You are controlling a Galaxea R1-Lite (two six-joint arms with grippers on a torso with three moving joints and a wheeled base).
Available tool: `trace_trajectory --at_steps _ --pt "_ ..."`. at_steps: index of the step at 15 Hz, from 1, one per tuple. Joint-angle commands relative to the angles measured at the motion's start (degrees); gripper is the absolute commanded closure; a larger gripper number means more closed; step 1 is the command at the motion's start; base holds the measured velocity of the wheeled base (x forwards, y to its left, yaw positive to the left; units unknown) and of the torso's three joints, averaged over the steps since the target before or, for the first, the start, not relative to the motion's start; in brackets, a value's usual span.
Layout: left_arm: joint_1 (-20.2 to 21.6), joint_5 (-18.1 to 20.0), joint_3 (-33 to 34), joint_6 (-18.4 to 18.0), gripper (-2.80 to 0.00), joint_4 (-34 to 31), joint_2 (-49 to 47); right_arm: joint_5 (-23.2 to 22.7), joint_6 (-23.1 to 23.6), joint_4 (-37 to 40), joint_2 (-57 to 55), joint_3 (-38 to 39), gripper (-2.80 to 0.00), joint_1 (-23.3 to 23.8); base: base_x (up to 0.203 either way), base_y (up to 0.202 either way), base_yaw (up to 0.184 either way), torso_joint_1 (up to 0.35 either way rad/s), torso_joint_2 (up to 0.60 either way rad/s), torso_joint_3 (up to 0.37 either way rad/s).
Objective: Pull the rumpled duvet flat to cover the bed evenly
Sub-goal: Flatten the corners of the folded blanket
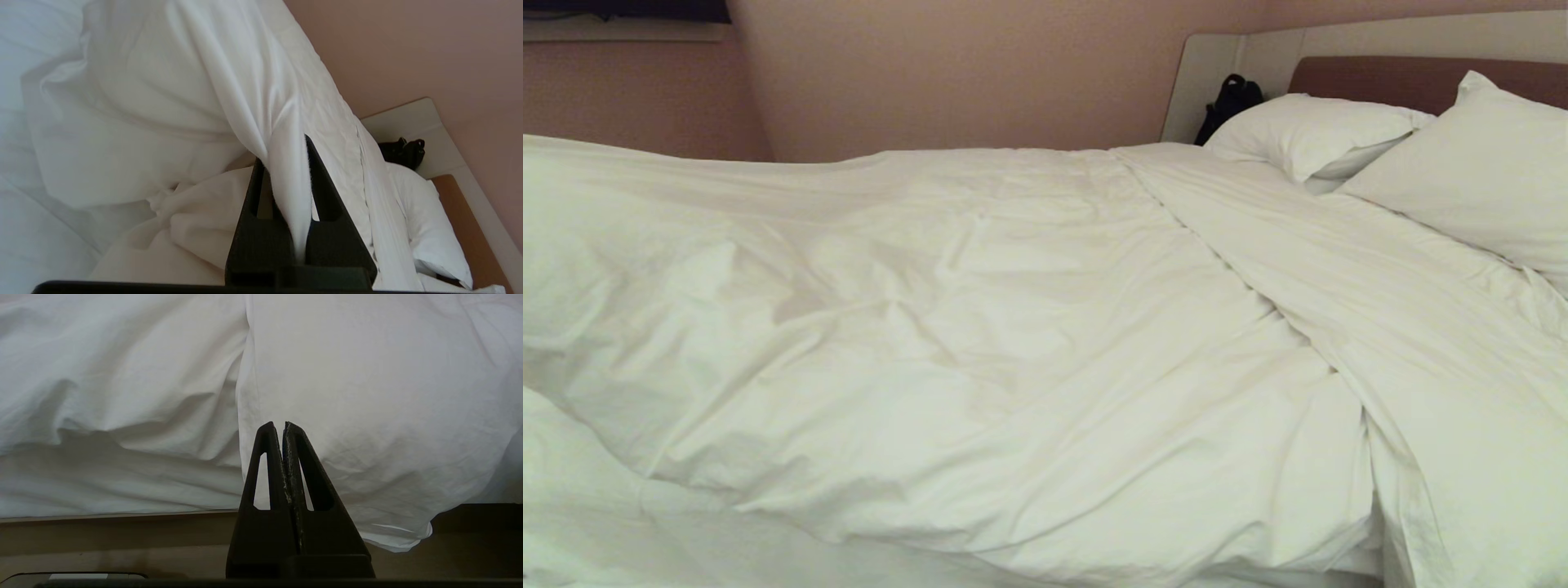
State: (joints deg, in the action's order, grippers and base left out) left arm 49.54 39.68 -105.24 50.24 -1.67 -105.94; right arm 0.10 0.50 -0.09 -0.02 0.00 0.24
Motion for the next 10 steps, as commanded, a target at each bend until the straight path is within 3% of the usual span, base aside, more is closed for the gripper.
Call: trace_trajectory --at_steps 1,10 --pt "2.4 0.3 0.0 0.4 0.00 0.0 4.1 0.0 0.0 0.0 0.0 0.0 0.00 -0.1 0.000 0.000 0.000 0.000 0.00 0.000" --pt "3.5 1.0 0.0 0.0 0.00 0.6 0.4 0.0 0.0 0.0 0.0 0.0 0.00 0.0 0.000 0.000 0.000 0.000 0.00 0.000"
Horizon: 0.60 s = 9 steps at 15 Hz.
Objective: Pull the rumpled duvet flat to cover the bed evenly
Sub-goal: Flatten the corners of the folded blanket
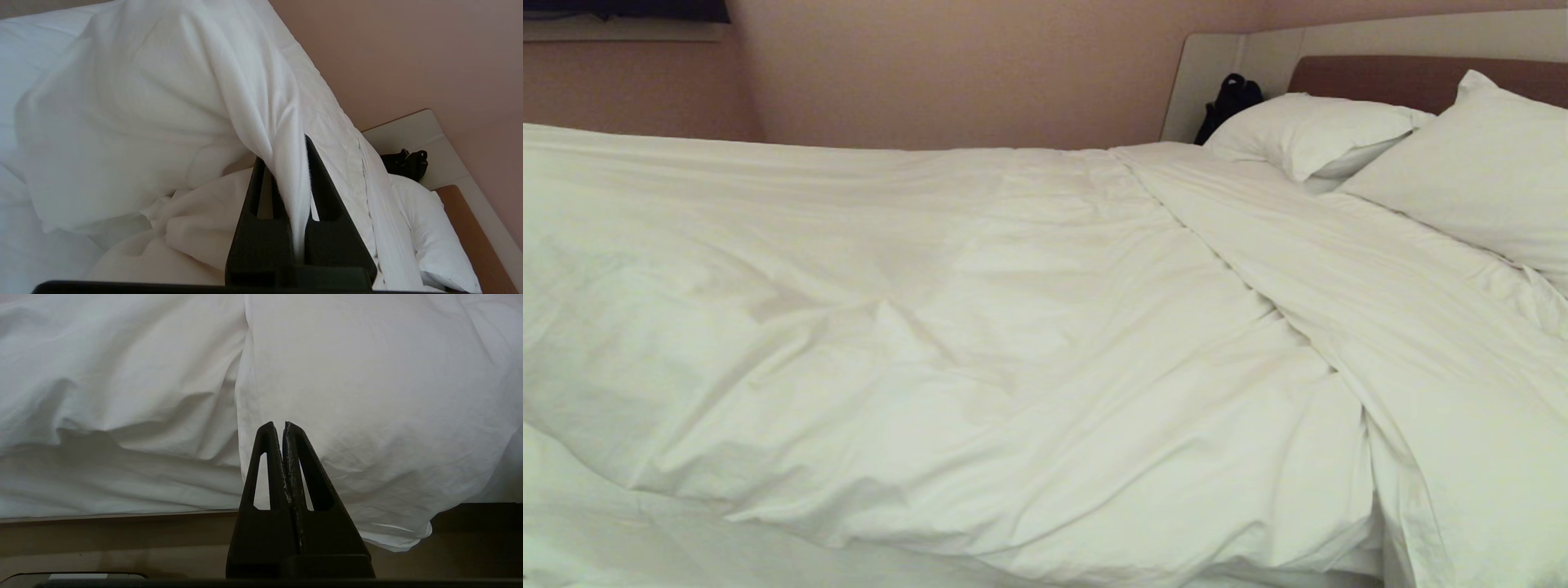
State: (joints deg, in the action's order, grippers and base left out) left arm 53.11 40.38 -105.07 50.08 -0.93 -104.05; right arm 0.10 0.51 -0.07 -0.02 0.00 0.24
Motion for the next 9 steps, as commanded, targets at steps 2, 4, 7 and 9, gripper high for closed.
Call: trace_trajectory --at_steps 2,4,7,9 --pt "-0.3 0.5 -0.8 0.2 -2.14 -0.2 -3.3 0.0 0.0 0.0 0.0 0.0 0.00 0.0 0.000 0.000 0.000 0.000 0.00 0.000" --pt "-0.3 0.6 -1.5 -0.2 -2.80 -0.1 -4.4 0.0 0.0 0.0 0.0 0.0 0.00 0.0 0.000 0.000 0.000 0.000 0.00 0.000" --pt "-0.3 1.0 -1.1 -2.8 -2.80 -0.1 -4.0 0.0 0.0 0.0 0.0 0.0 0.00 -0.1 0.000 0.000 0.000 0.000 0.00 0.000" --pt "0.1 1.0 -1.3 -2.7 -2.80 -0.3 -3.5 0.0 0.0 0.0 0.0 0.0 0.00 0.0 0.000 0.000 0.000 0.000 0.00 0.000"
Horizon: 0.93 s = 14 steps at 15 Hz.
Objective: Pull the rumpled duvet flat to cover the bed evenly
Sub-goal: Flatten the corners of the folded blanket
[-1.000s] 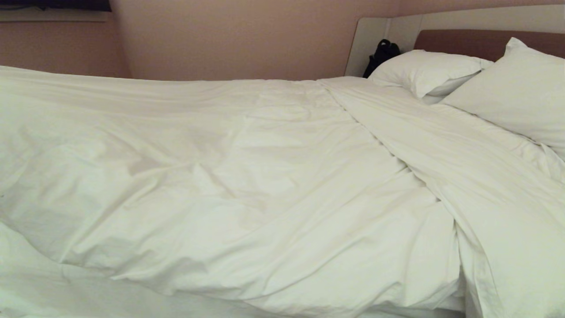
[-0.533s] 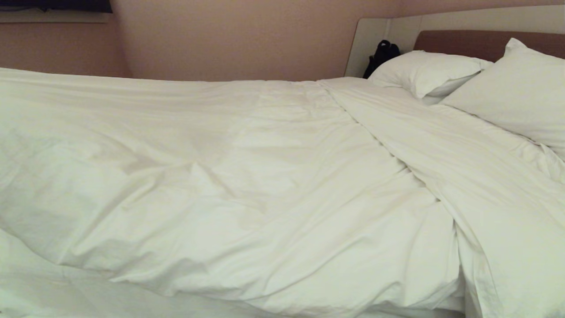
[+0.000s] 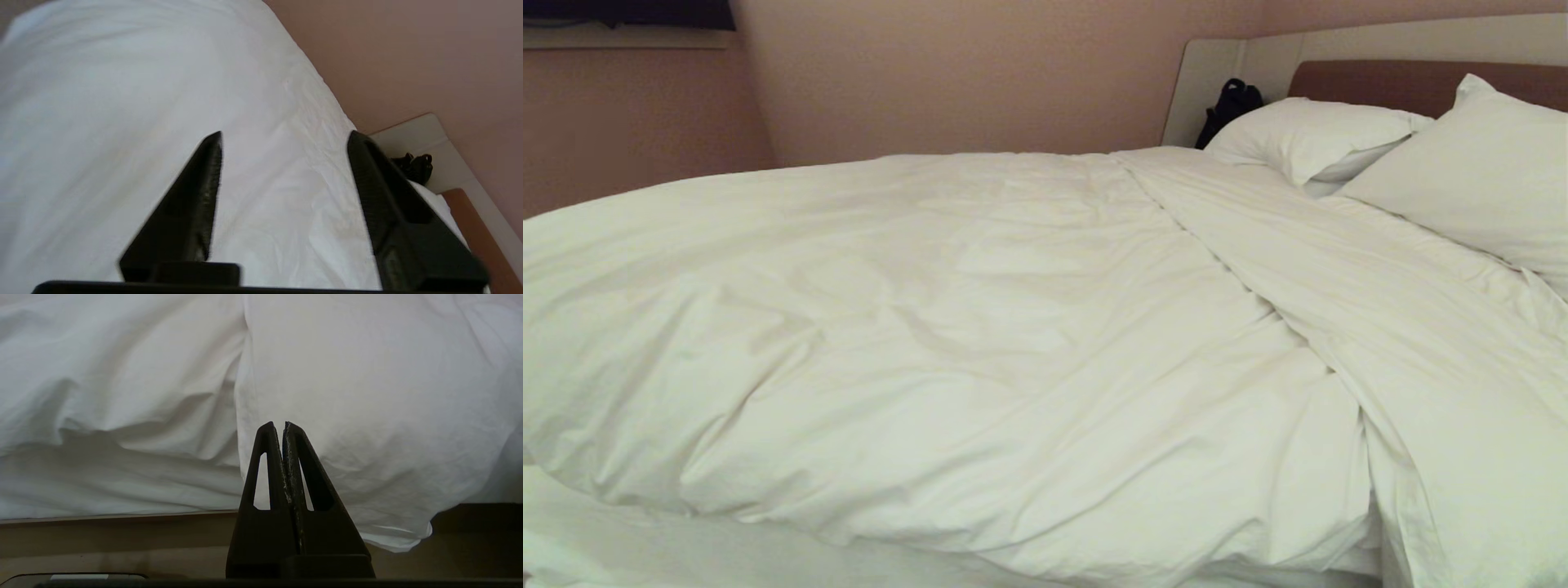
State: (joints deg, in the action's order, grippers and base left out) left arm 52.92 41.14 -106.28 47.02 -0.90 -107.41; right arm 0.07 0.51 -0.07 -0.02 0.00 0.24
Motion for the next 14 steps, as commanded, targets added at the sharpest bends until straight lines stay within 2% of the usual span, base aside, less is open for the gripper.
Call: trace_trajectory --at_steps 1,9,10,14 --pt "0.6 0.2 -0.2 0.4 -2.80 -0.5 0.1 0.0 0.0 0.0 0.0 0.0 0.00 0.0 0.000 0.000 0.000 0.000 0.00 0.000" --pt "6.7 0.2 -3.5 0.3 -2.80 -0.7 -4.2 0.0 0.0 0.0 0.0 0.0 0.00 0.0 0.000 0.000 0.000 0.000 0.00 0.000" --pt "7.2 0.2 -3.1 0.1 0.00 -0.8 -4.2 0.0 0.0 0.0 0.0 0.0 0.00 0.0 0.000 0.000 0.000 0.000 0.00 0.000" --pt "8.3 -0.1 -2.1 0.2 0.00 -4.6 -4.4 0.0 0.0 0.0 0.0 0.0 0.00 0.0 0.000 0.000 0.000 0.000 0.00 0.000"
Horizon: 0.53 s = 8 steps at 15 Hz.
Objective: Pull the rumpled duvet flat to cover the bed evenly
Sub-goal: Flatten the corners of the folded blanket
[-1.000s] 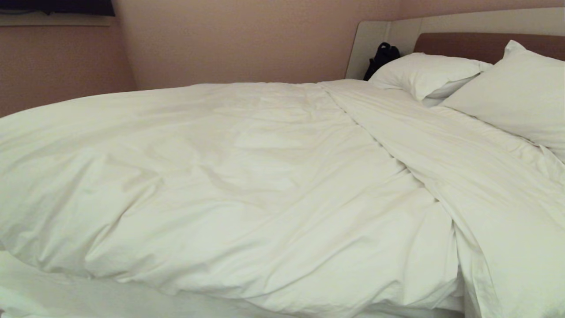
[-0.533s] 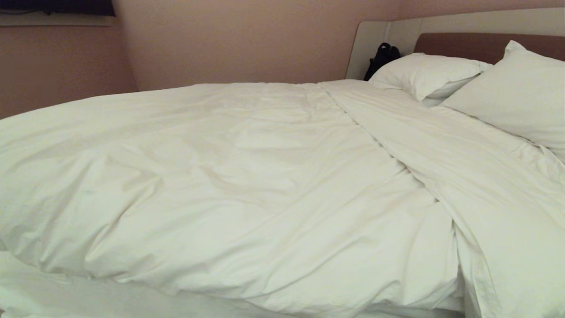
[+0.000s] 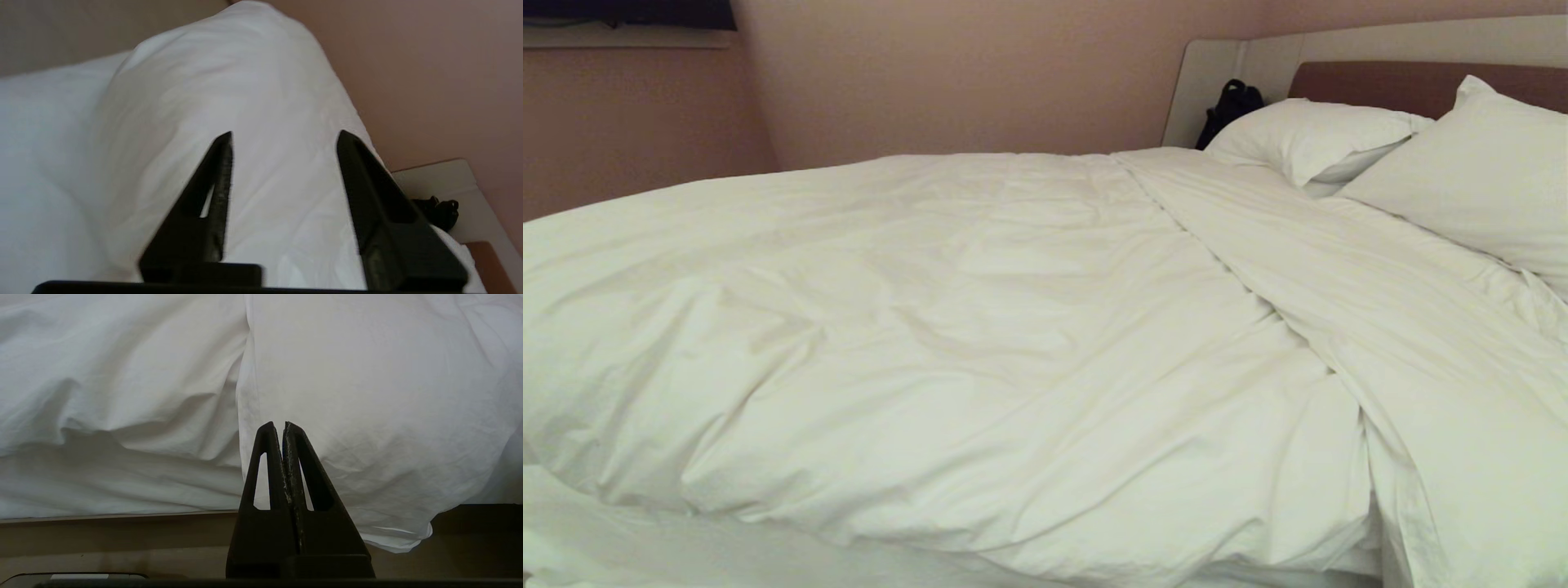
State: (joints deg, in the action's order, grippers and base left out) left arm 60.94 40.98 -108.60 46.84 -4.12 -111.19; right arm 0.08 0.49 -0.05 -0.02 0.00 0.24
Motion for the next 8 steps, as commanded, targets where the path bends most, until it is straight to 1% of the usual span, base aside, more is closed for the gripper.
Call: trace_trajectory --at_steps 1,2,4,6,8 --pt "0.2 -0.4 0.3 0.3 0.00 -4.3 -0.9 0.0 0.0 0.0 0.0 0.0 0.00 0.0 0.000 0.000 0.000 0.000 0.00 0.000" --pt "0.5 -1.5 1.0 0.0 0.00 -6.9 -1.3 0.0 0.0 0.0 0.0 0.0 0.00 -0.1 0.000 0.000 0.000 0.000 0.00 0.000" --pt "2.7 -3.4 2.3 -2.0 0.00 -9.4 -3.9 0.0 0.0 0.0 0.0 0.0 0.00 0.0 0.000 0.000 0.000 0.000 0.00 0.000" --pt "4.4 -3.8 3.2 -2.7 0.00 -11.2 -7.1 0.0 0.0 0.0 0.0 0.0 0.00 0.0 0.000 0.000 0.000 0.000 0.00 0.000" --pt "5.2 -3.9 3.0 -3.0 0.00 -16.4 -12.0 0.0 0.0 0.0 0.0 0.0 0.00 -0.1 0.000 0.000 0.000 0.000 0.00 0.000"
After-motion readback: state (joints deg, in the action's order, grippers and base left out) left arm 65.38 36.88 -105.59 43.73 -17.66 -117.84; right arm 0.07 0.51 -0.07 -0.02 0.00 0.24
